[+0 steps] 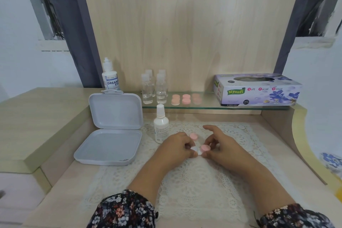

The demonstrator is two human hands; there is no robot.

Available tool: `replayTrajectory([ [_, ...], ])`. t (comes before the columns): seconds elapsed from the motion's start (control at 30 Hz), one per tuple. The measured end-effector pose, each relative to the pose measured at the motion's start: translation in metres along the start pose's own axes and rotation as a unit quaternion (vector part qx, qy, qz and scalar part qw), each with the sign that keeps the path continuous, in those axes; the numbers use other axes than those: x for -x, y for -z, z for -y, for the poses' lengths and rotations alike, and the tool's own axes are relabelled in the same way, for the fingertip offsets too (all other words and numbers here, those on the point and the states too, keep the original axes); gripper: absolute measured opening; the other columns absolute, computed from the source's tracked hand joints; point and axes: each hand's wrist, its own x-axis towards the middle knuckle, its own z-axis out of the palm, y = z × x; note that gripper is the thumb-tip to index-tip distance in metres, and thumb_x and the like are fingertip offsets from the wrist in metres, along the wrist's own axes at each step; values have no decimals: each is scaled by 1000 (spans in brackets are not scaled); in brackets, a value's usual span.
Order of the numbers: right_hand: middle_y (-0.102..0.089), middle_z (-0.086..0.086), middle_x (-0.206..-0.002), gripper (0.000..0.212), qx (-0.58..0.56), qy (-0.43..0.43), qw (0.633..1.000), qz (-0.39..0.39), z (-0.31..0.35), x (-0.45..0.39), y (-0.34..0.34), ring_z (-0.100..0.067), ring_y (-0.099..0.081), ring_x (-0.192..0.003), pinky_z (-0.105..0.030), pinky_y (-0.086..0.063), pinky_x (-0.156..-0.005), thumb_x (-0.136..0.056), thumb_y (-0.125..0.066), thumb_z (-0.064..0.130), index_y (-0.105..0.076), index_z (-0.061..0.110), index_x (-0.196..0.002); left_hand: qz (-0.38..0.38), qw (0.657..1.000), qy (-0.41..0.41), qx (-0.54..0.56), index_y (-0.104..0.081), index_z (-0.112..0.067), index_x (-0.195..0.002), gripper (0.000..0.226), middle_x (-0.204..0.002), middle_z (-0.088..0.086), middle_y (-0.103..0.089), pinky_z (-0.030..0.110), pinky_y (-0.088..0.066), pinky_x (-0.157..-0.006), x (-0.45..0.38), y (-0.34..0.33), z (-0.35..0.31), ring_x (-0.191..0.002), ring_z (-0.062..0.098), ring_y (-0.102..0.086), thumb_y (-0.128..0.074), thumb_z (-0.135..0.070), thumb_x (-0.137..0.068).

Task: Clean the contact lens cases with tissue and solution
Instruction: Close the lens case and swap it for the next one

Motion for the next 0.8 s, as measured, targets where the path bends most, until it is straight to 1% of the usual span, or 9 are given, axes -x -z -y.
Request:
replayTrajectory([
  [0.1, -64, 16, -95, 67, -2, 8, 1000, 1, -3, 0, 0, 2, -55, -86, -10, -41, -72, -84, -68, 15, -37, 38, -139, 0, 1000, 0, -1, -69, -13, -105, 28, -92, -9, -54, 25, -45, -80, 0, 0, 1, -86, 10, -54, -74, -25, -81],
  [0.17, -64, 15, -97, 62, -15, 11, 1000, -8, -4, 0, 0, 4, -55, -86, -10, -42, -70, -86, -65, 13, -39, 38, -137, 0, 1000, 2, 1, -69, -14, -105, 28, -93, -8, -55, 24, -44, -79, 0, 0, 2, -87, 10, -55, -74, -25, -81],
  [0.3, -62, 11, -99, 58, -52, -14, 997, -64, -4, -2, 1, 0, -57, -86, -14, -42, -67, -87, -60, 9, -42, 36, -135, -2, 1000, 7, 0, -69, -15, -105, 28, -97, -5, -57, 26, -46, -81, 1, 0, 1, -88, 11, -56, -75, -26, -80],
  [0.4, -58, 11, -102, 54, -22, -47, 994, -101, -8, -6, 3, 0, -54, -87, -15, -40, -64, -89, -58, 10, -41, 32, -136, -1, 1000, 9, 2, -70, -16, -105, 27, -98, -4, -57, 26, -46, -82, 1, 0, 1, -90, 11, -56, -75, -26, -80],
  [0.47, -58, 9, -106, 49, -4, -63, 992, -114, -11, -9, 3, 1, -53, -87, -15, -40, -65, -91, -59, 14, -45, 28, -135, -1, 1000, 10, 1, -70, -16, -105, 27, -99, -4, -57, 26, -46, -83, 1, 0, 1, -91, 11, -56, -74, -26, -80],
  [0.57, -60, 5, -110, 40, 15, -70, 989, -126, -15, -13, -1, -1, -54, -86, -15, -39, -65, -89, -66, 18, -54, 23, -127, 1, 1000, 12, -1, -70, -16, -106, 28, -99, -5, -57, 26, -46, -84, 1, 0, 0, -92, 11, -56, -74, -27, -80],
  [0.63, -60, 5, -103, 33, 15, -65, 989, -135, -16, -15, -3, -1, -54, -84, -13, -38, -65, -87, -70, 21, -59, 22, -118, 3, 1000, 16, -3, -70, -17, -106, 28, -100, -5, -57, 28, -47, -84, 1, 0, 0, -92, 11, -56, -74, -27, -80],
  [0.73, -60, 7, -90, 17, 26, -63, 988, -139, -16, -16, -3, -5, -56, -82, -17, -41, -67, -86, -70, 28, -63, 21, -100, 6, 1000, 20, -2, -69, -18, -106, 28, -100, -5, -57, 27, -46, -83, 1, 0, 1, -91, 10, -56, -74, -28, -80],
  [0.8, -62, 5, -91, 10, 61, -55, 987, -136, -17, -17, -3, -9, -58, -84, -22, -46, -72, -88, -68, 31, -66, 21, -91, 6, 1000, 18, -2, -69, -18, -106, 28, -100, -5, -57, 26, -46, -83, 1, 0, 2, -90, 10, -56, -74, -27, -80],
])
